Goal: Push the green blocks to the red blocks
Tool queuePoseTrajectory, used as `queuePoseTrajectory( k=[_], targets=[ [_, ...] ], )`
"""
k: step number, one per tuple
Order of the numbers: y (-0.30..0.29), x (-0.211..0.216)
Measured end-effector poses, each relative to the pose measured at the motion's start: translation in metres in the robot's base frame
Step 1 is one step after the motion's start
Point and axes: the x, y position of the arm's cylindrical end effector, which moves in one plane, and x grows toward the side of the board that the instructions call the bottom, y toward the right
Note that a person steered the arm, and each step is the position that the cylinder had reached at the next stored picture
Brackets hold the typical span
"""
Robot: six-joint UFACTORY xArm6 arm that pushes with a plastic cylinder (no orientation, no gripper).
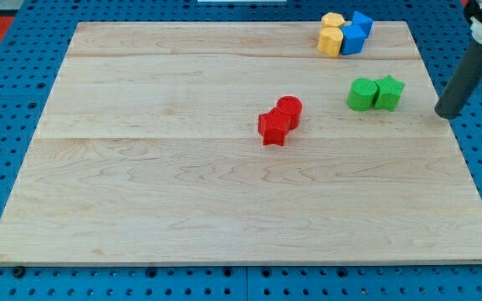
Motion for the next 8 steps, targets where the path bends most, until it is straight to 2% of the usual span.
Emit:
queuePoseTrajectory(
  k=[5,6,8],
  targets=[
    [-0.002,-0.01],
    [-0.026,-0.024],
    [-0.117,-0.031]
  ],
)
